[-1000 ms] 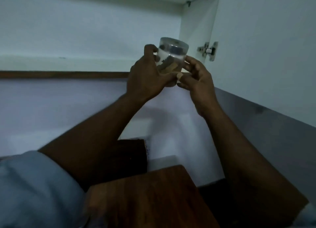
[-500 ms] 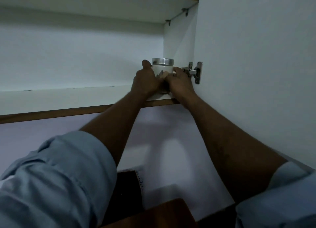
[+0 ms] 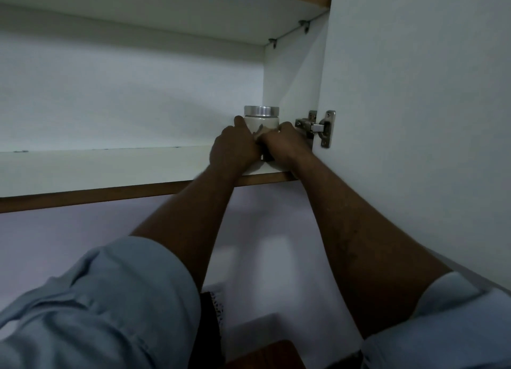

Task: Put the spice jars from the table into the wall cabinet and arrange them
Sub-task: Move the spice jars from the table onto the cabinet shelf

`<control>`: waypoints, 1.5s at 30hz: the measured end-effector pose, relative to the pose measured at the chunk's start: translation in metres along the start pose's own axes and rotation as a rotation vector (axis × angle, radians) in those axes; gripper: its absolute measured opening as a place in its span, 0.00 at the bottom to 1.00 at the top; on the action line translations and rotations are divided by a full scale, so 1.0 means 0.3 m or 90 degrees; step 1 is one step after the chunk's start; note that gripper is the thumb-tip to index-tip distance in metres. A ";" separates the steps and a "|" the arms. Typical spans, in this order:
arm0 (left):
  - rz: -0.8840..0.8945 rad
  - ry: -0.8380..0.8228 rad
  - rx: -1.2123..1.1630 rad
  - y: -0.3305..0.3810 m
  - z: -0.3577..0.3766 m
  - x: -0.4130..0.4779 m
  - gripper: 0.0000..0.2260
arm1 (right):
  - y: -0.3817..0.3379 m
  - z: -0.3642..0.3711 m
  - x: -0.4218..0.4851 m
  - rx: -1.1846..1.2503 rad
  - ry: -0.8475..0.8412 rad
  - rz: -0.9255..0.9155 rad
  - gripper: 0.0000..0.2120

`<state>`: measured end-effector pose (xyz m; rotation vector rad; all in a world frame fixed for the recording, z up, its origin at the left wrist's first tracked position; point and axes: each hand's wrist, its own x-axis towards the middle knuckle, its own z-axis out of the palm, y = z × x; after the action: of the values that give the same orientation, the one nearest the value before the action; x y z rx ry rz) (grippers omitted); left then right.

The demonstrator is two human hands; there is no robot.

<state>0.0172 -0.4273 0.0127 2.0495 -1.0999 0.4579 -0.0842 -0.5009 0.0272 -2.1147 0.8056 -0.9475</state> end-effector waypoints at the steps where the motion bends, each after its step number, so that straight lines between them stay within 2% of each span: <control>1: 0.000 0.001 0.011 0.000 0.002 -0.002 0.25 | -0.001 0.004 0.001 -0.002 0.000 0.002 0.28; 5: -0.005 0.014 0.031 -0.001 0.009 -0.005 0.21 | 0.008 0.008 0.001 -0.038 0.015 -0.012 0.27; 10: -0.053 0.023 0.011 0.003 0.005 -0.006 0.20 | 0.012 0.013 -0.007 -0.097 0.015 -0.050 0.21; 12: -0.054 0.017 0.008 0.003 0.002 -0.006 0.19 | 0.015 0.014 -0.005 -0.086 0.023 -0.043 0.22; 16: -0.020 -0.016 0.052 0.001 0.002 0.000 0.16 | 0.024 0.015 -0.005 -0.029 0.042 -0.029 0.31; 20: 0.039 -0.042 0.168 -0.004 0.007 0.006 0.14 | 0.047 0.027 0.009 -0.074 0.105 -0.055 0.29; 22: 0.070 -0.026 0.171 -0.005 0.007 0.003 0.13 | 0.049 0.034 0.011 -0.095 0.130 -0.068 0.27; 25: 0.051 -0.012 0.096 -0.002 0.004 -0.003 0.14 | 0.047 0.043 0.015 -0.107 0.148 -0.067 0.24; 28: 0.002 -0.013 0.019 0.009 0.001 -0.011 0.18 | 0.049 0.048 0.023 -0.100 0.144 -0.059 0.24; 34: -0.020 -0.093 0.039 0.020 0.013 -0.011 0.29 | 0.064 0.048 0.024 -0.096 0.155 -0.077 0.27; 40: -0.016 -0.079 0.061 0.020 0.003 -0.013 0.23 | 0.068 0.052 0.032 -0.105 0.155 -0.077 0.21; 45: -0.008 -0.069 0.062 0.020 -0.006 -0.024 0.23 | 0.071 0.053 0.028 -0.099 0.144 -0.078 0.28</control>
<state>0.0083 -0.4242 0.0122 2.1881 -1.1481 0.4049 -0.0725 -0.5144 0.0060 -2.2375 0.8939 -1.2413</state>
